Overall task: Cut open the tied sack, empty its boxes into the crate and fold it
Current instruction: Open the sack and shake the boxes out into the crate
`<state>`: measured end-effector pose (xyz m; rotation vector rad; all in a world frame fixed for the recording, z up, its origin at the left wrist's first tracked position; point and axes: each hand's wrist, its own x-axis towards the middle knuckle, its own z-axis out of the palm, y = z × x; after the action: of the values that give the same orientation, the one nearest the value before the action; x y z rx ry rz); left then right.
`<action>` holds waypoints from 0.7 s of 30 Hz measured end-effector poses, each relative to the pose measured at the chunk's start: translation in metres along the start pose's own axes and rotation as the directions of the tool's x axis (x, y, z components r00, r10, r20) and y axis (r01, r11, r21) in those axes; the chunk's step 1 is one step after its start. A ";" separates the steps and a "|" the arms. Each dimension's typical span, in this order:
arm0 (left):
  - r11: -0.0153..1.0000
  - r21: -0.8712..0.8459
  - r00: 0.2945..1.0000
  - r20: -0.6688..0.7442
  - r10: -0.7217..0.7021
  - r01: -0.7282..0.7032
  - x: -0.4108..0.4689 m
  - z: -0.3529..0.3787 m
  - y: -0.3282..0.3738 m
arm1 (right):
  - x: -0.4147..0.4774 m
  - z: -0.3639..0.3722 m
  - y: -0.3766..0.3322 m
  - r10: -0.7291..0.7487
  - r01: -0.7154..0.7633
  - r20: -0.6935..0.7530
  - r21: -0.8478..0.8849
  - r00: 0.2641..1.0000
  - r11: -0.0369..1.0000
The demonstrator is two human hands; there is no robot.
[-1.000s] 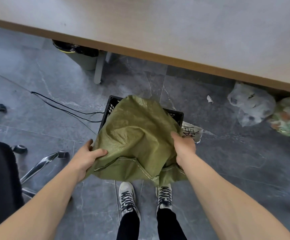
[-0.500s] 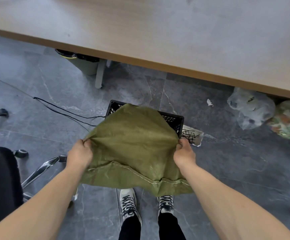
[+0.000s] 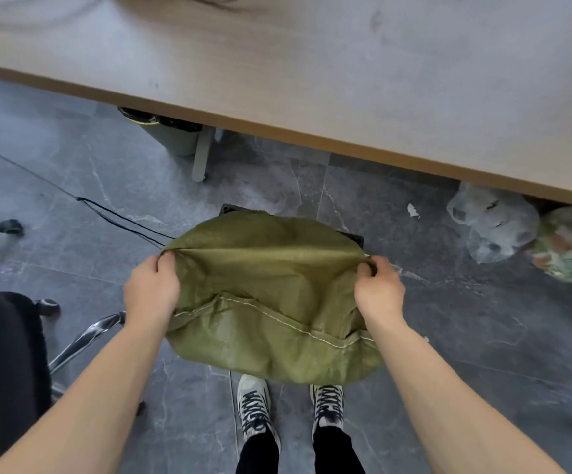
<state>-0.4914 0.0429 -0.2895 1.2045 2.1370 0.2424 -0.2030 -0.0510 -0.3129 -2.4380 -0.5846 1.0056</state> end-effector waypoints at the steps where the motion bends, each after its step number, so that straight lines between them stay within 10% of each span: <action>1: 1.000 0.021 1.000 0.013 -0.018 0.017 -0.002 0.000 -0.004 | -0.002 0.000 0.001 0.017 -0.017 0.003 -0.002 1.000 1.000; 21: 0.995 -0.095 0.997 -0.065 0.034 -0.040 -0.014 -0.006 0.010 | -0.013 -0.015 -0.011 0.010 -0.003 -0.073 0.097 0.997 0.995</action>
<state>-0.4831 0.0378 -0.2736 1.1959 2.1329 0.4005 -0.2033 -0.0522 -0.2900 -2.3814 -0.4917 0.9207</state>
